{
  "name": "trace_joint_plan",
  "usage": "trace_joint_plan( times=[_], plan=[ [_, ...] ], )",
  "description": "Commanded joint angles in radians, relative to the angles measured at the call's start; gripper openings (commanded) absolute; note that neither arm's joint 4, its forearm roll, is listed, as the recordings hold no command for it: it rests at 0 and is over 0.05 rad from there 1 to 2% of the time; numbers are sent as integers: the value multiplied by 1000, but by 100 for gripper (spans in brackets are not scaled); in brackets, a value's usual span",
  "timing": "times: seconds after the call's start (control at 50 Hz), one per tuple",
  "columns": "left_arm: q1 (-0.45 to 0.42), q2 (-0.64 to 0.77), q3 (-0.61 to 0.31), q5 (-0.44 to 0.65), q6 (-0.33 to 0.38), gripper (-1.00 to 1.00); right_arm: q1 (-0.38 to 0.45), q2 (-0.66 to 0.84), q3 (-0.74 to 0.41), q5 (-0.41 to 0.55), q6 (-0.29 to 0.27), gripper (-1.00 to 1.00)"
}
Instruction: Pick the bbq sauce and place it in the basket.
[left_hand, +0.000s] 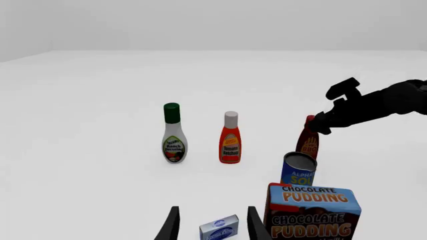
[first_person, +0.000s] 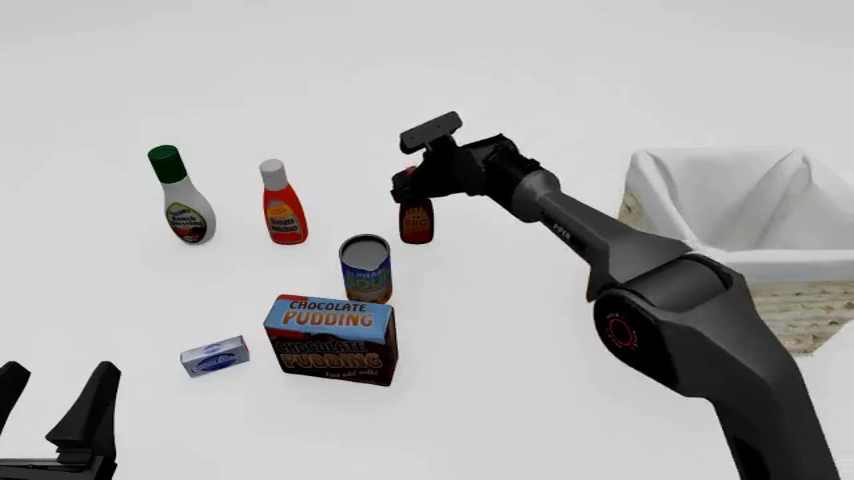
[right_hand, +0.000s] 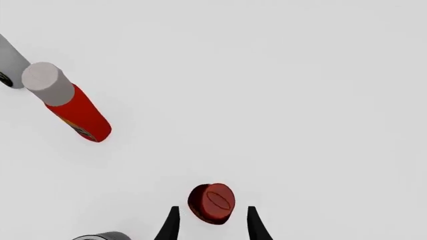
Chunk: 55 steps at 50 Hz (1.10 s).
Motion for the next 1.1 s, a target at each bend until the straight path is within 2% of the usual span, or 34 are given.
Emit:
trace_joint_plan(
  times=[0.02,0.74,1.1],
  plan=[
    [0,0,0,0,0,100,5,40,-49,21,-2,100],
    [0,0,0,0,0,100,6,122,-142,58,-1,100],
    [0,0,0,0,0,100,1,176,-224,95,-3,100]
  ],
)
